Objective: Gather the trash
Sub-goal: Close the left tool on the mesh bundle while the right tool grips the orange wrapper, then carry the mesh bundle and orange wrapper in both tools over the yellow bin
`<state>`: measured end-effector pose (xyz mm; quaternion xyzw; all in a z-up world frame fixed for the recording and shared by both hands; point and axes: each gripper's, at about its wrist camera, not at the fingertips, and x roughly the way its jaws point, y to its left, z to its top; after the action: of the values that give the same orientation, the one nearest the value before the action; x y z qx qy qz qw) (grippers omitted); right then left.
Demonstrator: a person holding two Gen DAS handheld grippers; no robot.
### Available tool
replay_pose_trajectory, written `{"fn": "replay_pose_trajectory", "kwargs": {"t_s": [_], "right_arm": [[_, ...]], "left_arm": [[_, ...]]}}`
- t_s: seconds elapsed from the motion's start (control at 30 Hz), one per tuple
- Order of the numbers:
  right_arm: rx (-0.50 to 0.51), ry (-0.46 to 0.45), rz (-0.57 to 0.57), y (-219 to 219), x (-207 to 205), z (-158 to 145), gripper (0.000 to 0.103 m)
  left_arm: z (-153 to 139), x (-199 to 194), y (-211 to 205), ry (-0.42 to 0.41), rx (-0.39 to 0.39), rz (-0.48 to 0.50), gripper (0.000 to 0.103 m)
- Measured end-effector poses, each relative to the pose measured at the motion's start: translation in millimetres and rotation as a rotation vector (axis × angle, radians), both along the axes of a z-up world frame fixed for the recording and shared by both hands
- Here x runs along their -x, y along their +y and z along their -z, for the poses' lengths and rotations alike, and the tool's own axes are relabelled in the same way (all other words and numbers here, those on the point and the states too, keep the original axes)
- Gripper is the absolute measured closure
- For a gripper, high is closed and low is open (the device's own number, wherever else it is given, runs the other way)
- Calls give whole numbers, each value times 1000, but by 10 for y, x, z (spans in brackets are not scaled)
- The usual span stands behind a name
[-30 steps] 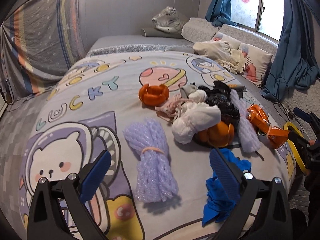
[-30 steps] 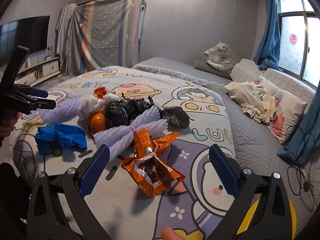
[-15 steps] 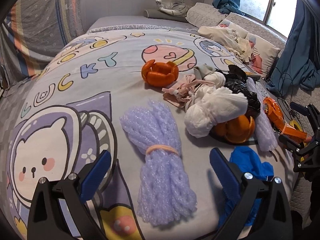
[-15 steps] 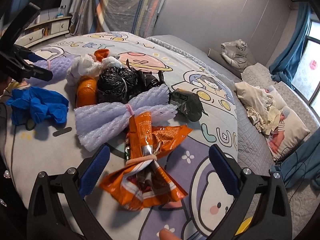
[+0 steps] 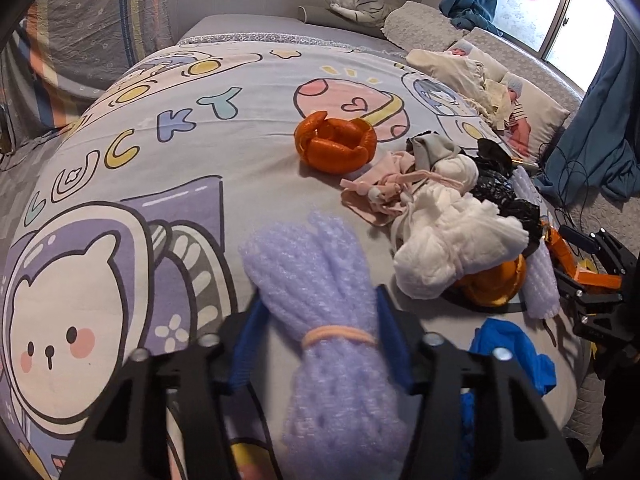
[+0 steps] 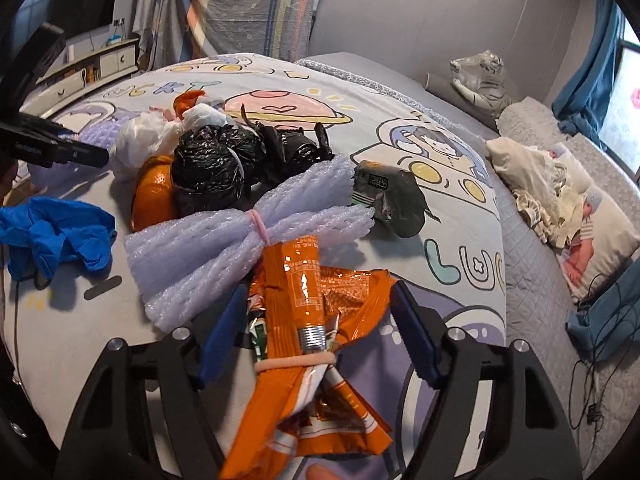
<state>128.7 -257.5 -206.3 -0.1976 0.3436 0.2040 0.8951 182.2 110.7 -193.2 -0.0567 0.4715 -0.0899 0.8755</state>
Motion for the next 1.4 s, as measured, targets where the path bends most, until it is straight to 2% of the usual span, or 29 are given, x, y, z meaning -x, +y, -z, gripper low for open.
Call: {"fn": "replay_pose_trajectory", "kwargs": {"t_s": [0.03, 0.07, 0.1, 0.27, 0.43, 0.77, 1.13, 1.4], "right_arm": [[-8, -3, 4, -13, 6, -6, 45], [-24, -19, 14, -36, 33, -33, 58], [-31, -27, 23, -42, 49, -48, 66], [-104, 8, 77, -179, 32, -82, 69], [-190, 36, 64, -282, 139, -223, 71], [-397, 37, 81, -531, 526, -666, 71], [-476, -71, 160, -884, 966, -1026, 70], [-543, -137, 308, -1439, 1186, -1079, 70]], "left_arm": [[7, 3, 17, 0, -5, 0, 69], [7, 2, 15, 0, -7, -2, 72], [1, 4, 9, -2, -4, -3, 75], [-13, 45, -29, -11, -17, 4, 78], [-93, 163, 35, -31, 8, -2, 78], [-517, 446, 64, -163, 54, -1, 78], [-972, 604, -538, -282, 66, 134, 78], [-1118, 557, -1186, -298, 81, 276, 78]]}}
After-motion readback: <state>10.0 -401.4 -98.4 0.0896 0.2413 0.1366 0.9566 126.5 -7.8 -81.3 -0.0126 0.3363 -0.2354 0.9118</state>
